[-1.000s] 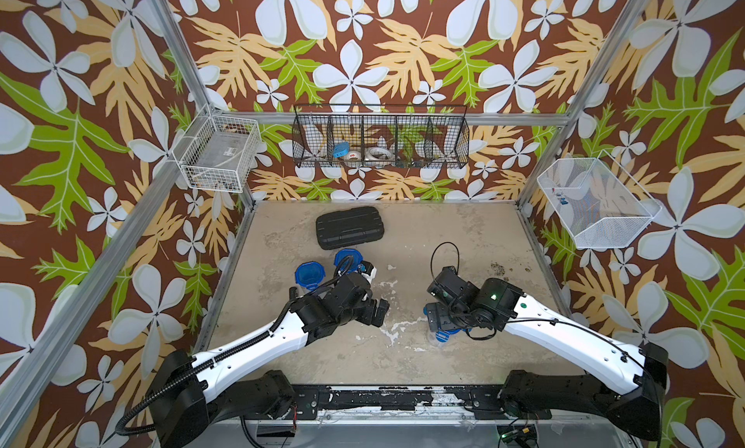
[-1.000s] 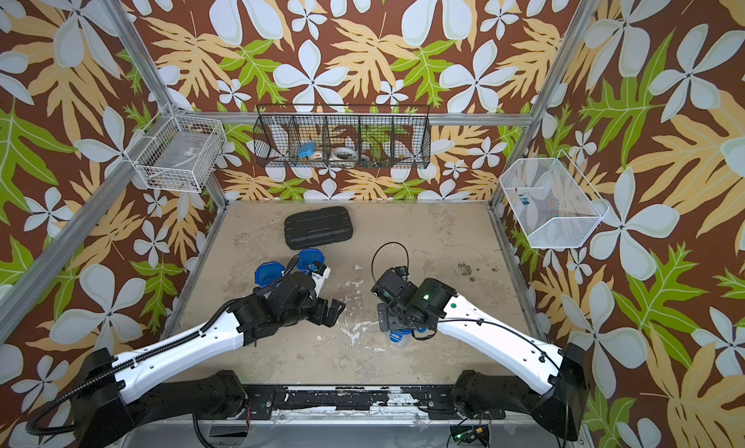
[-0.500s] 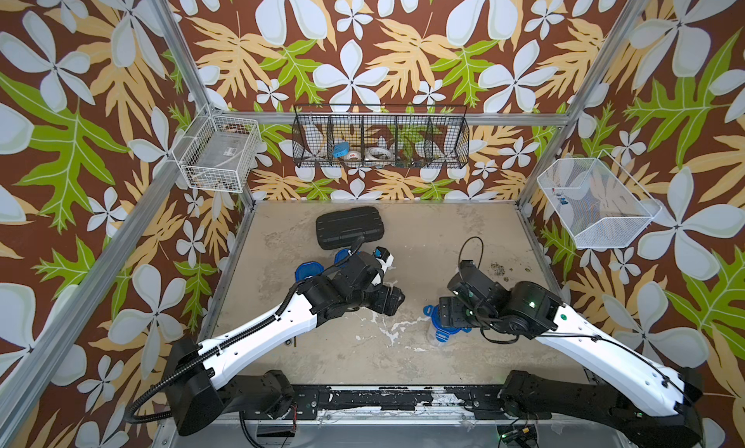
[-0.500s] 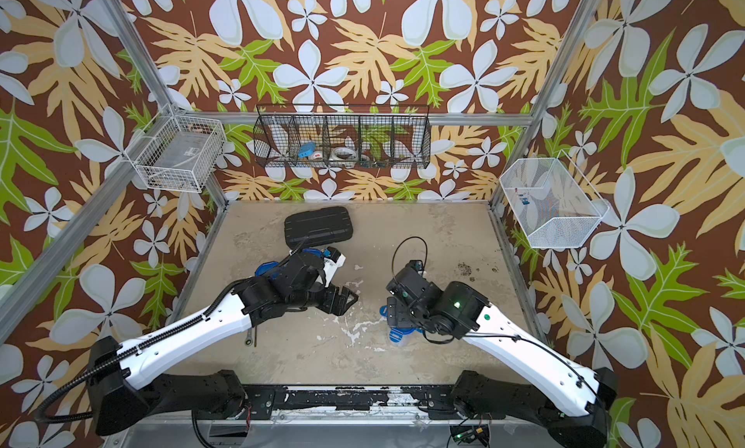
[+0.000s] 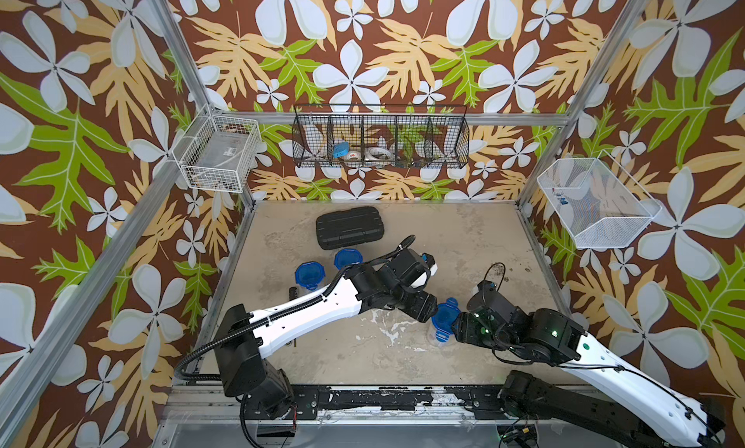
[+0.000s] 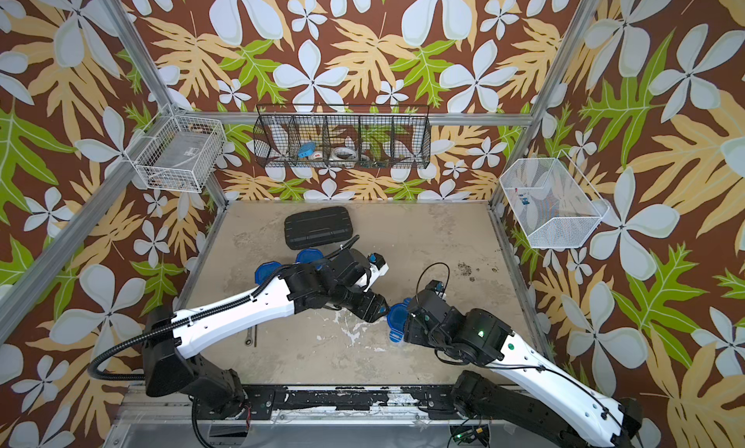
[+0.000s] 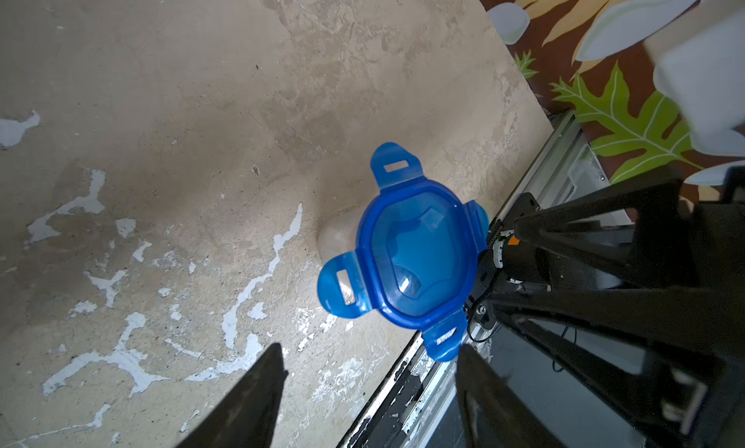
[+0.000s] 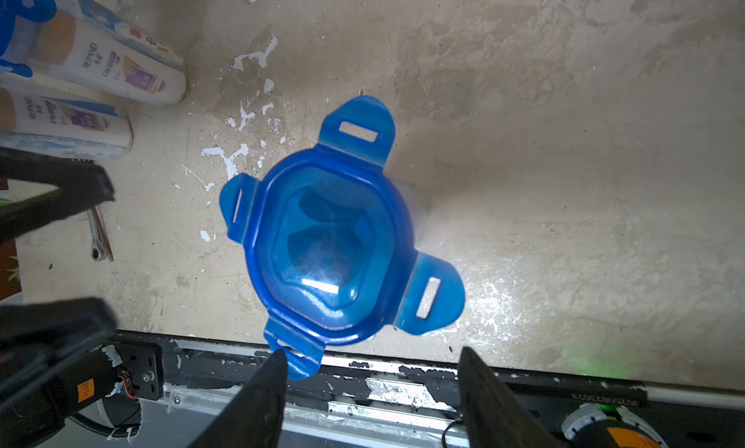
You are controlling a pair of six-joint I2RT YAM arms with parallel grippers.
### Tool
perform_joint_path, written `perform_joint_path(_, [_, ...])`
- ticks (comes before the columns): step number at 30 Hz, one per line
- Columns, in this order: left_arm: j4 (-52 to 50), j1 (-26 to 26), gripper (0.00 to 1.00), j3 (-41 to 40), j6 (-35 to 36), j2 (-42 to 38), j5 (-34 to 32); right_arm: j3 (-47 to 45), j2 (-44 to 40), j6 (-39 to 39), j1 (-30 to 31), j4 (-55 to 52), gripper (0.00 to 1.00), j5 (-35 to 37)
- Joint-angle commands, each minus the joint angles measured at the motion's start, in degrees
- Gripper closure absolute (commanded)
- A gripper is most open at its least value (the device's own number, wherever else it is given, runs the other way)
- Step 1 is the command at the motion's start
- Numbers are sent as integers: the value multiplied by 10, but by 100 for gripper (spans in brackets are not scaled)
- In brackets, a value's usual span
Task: Pack away toiletry kits
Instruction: Close the fastener on the container.
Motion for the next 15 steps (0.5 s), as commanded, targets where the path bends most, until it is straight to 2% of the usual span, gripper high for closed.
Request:
perform_joint_path(1, [-27, -11, 33, 23, 8, 19, -16, 2, -6, 12, -7, 8, 37, 19])
perform_joint_path(8, [-47, -19, 36, 49, 9, 44, -29, -15, -11, -32, -64, 26, 44, -7])
perform_joint_path(15, [-56, -22, 39, 69, 14, 75, -32, -33, -1, -55, -76, 53, 48, -29])
